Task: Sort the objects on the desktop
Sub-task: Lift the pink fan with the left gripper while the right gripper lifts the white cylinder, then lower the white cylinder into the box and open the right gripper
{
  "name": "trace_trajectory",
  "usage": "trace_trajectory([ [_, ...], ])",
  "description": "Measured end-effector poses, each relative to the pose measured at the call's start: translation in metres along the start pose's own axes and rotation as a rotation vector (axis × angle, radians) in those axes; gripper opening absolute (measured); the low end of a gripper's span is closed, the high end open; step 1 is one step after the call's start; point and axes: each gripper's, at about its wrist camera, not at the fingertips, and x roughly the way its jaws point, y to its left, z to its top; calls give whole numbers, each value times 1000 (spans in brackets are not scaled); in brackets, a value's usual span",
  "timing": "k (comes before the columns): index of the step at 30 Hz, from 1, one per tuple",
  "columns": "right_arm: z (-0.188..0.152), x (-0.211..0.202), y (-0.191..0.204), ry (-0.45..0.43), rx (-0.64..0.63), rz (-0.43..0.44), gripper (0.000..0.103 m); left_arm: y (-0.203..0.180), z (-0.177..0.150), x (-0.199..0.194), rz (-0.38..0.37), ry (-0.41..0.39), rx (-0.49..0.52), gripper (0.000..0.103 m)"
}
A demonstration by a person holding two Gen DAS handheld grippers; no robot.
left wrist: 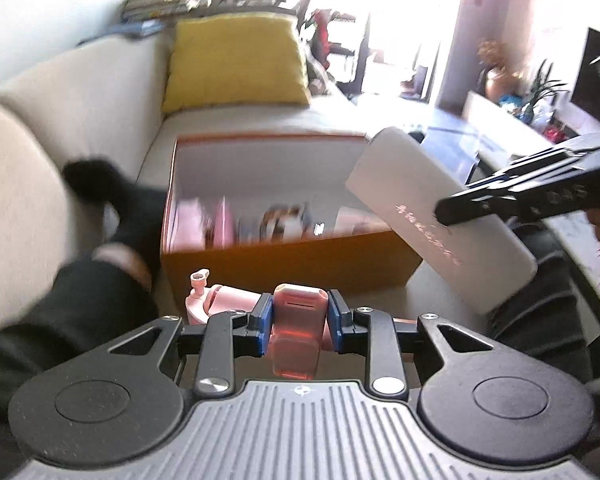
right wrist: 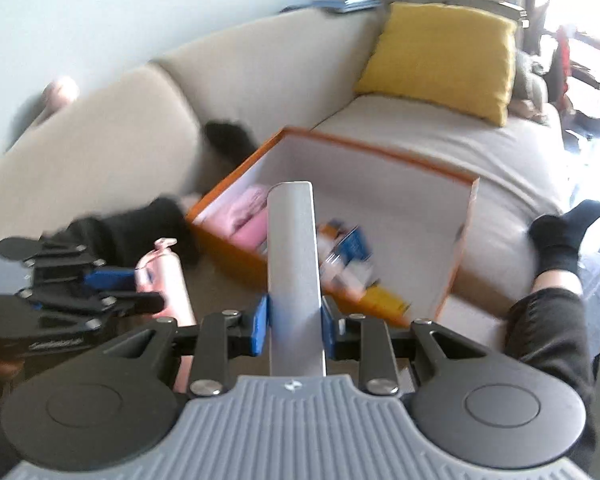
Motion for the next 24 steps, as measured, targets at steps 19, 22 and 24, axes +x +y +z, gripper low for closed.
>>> trace_trajectory([
  [19,80,165,-80,201,264,-247,29,1,106,72,-2,-85,240,32],
  [22,81,185,-85,224,272,-277,29,10,107,87,-5,-62,232,32],
  [24,80,193,-89,245,284,-289,29,15,106,91,-13,-55,226,32],
])
